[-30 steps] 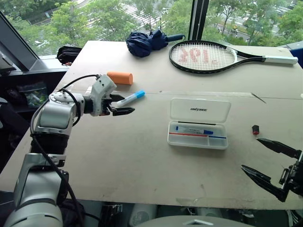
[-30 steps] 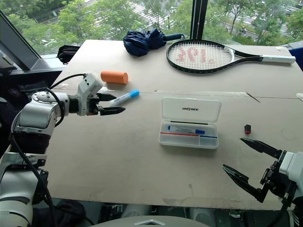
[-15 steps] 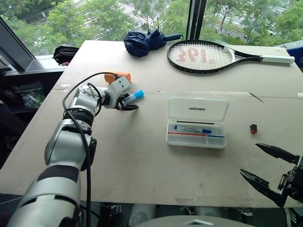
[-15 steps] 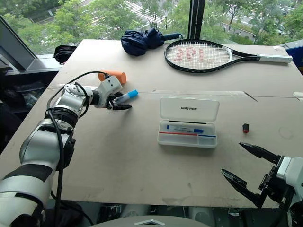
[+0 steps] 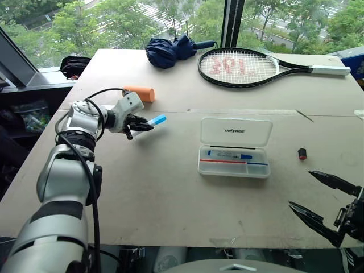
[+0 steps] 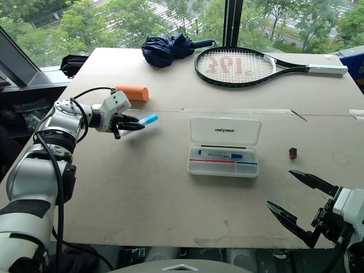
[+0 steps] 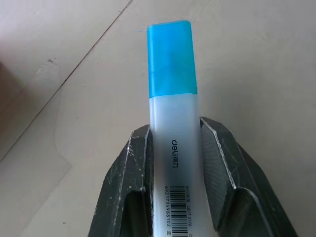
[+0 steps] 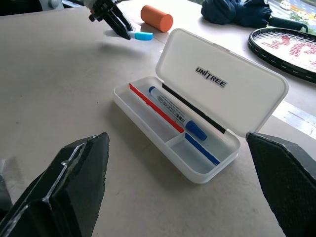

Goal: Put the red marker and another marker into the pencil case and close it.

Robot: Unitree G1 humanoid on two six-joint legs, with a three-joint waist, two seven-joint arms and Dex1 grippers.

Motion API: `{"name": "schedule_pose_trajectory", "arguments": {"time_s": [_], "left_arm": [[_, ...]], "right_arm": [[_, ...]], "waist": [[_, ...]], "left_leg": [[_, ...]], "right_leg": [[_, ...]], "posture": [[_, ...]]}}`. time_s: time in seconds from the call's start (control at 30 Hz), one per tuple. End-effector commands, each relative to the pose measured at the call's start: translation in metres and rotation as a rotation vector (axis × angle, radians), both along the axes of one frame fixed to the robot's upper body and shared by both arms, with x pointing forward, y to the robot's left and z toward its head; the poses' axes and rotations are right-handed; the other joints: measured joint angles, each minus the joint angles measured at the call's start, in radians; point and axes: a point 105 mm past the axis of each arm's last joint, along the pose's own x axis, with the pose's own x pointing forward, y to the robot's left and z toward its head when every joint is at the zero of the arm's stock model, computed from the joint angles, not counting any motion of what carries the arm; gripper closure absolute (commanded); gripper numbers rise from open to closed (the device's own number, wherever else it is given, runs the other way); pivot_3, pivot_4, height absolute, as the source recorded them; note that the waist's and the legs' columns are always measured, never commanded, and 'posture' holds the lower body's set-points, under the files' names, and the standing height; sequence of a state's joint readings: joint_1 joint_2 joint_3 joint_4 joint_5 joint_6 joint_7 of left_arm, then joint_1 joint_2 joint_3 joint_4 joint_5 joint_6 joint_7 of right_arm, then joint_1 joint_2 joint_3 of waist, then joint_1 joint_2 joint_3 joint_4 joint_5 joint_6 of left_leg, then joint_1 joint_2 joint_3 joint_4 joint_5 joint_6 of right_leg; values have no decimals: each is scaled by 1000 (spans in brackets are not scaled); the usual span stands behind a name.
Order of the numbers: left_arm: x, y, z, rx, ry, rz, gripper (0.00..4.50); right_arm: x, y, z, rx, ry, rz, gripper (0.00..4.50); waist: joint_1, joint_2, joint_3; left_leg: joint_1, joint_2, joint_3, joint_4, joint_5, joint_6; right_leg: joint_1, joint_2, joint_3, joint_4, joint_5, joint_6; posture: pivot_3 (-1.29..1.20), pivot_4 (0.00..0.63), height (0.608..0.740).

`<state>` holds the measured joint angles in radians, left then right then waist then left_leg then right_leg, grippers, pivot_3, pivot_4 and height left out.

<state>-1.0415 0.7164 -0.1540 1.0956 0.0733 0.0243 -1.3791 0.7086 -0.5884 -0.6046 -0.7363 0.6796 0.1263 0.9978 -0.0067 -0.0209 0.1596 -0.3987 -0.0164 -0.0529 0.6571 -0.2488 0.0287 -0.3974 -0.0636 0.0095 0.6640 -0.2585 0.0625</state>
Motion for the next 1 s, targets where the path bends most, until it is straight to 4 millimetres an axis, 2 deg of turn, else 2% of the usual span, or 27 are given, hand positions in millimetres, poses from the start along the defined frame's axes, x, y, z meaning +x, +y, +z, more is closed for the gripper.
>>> {"name": "schedule_pose_trajectory", "arguments": {"time_s": [0.03,0.1,0.2,0.33,0.47,0.6,0.7,1.0], "left_arm": [[-36,-33,25,-55,27,-264,3768],[-64,-60,26,-63,59,-383,3768],[-90,-102,26,-76,53,-487,3768],[-95,-139,27,-99,26,-508,3768],[-98,-178,15,-53,26,-544,3768],[-98,-199,3,-12,21,-539,3768],[-93,-208,1,4,15,-521,3768],[-96,-222,-9,92,11,-571,3768]], "right_arm": [[-1,-2,5,-16,-27,9,0],[-1,-3,5,-18,-26,7,0],[0,-5,5,-23,-24,7,0],[1,-6,6,-28,-24,13,0],[1,-10,8,-51,-16,32,0],[1,-15,7,-77,4,64,0],[2,-21,8,-104,19,83,0],[8,-36,15,-160,49,168,0]], "waist": [[-3,1,0],[-2,1,0],[4,1,0],[19,2,-1],[20,2,-1],[15,2,-1],[17,3,0],[19,5,1]], "left_leg": [[0,0,1,0,0,0],[0,1,0,0,0,0],[0,2,-1,0,0,0],[0,1,0,3,0,0],[0,0,1,4,0,0],[0,1,2,5,-1,2],[0,1,2,6,-1,2],[0,1,3,7,-2,3]], "right_leg": [[0,0,1,-1,0,0],[0,-1,2,-1,0,0],[0,-6,5,-1,0,0],[1,-2,5,0,0,0],[2,0,2,0,0,0],[2,1,4,0,0,0],[2,1,3,0,0,0],[2,1,4,0,0,0]], "posture": [[0,150,730],[0,150,730],[0,150,730],[0,150,730],[0,150,730],[0,150,730],[0,150,730],[0,150,730]]}}
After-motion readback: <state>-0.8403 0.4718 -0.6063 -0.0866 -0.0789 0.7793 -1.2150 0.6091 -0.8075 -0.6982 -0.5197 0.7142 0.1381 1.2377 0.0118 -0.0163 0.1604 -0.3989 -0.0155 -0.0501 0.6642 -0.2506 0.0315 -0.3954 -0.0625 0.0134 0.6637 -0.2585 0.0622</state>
